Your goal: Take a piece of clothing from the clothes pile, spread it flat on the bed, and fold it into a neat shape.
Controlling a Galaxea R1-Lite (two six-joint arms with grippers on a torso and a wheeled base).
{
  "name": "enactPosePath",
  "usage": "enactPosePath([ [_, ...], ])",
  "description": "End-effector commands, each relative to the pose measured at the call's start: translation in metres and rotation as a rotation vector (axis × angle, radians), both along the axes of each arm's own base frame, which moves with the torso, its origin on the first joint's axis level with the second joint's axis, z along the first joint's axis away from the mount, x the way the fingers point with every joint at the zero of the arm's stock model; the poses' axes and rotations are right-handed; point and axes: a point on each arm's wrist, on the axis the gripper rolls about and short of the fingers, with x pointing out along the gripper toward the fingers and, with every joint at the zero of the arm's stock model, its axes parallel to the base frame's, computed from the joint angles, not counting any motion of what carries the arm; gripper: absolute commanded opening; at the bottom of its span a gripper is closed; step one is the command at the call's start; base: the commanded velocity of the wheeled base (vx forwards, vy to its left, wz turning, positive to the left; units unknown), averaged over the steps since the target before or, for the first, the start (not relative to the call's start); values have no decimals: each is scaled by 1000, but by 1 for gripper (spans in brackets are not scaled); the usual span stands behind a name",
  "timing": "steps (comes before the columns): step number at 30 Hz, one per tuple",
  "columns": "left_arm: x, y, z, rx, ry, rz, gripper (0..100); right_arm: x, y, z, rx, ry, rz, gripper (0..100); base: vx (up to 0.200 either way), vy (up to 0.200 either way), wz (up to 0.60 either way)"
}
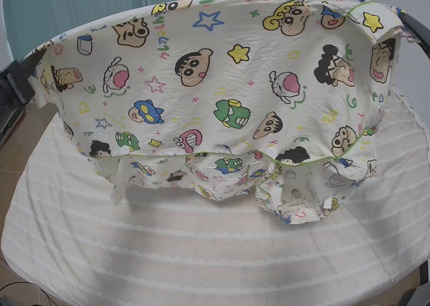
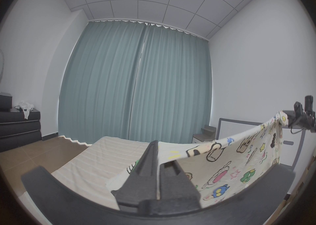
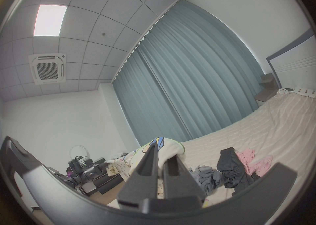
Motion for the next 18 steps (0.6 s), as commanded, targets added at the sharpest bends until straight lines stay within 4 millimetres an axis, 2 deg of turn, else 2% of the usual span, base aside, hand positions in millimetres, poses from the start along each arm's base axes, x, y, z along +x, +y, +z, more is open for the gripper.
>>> enactPosePath([
  [1, -29, 8, -9, -1, -24, -4, 0, -22, -6, 21, 36, -86, 56, 0, 0, 0, 0],
  [9, -26, 7, -20, 9, 14, -7, 0, -23, -3, 19, 3, -73, 119, 0, 0, 0, 0],
  [11, -26, 8, -25, 13, 29, -4, 0, -25, 0, 19, 1, -76, 155, 0, -200, 0, 0],
  [18, -26, 8, -25, -7, 31, -10, 0, -28, 2, 19, 0, -77, 185, 0, -200, 0, 0],
])
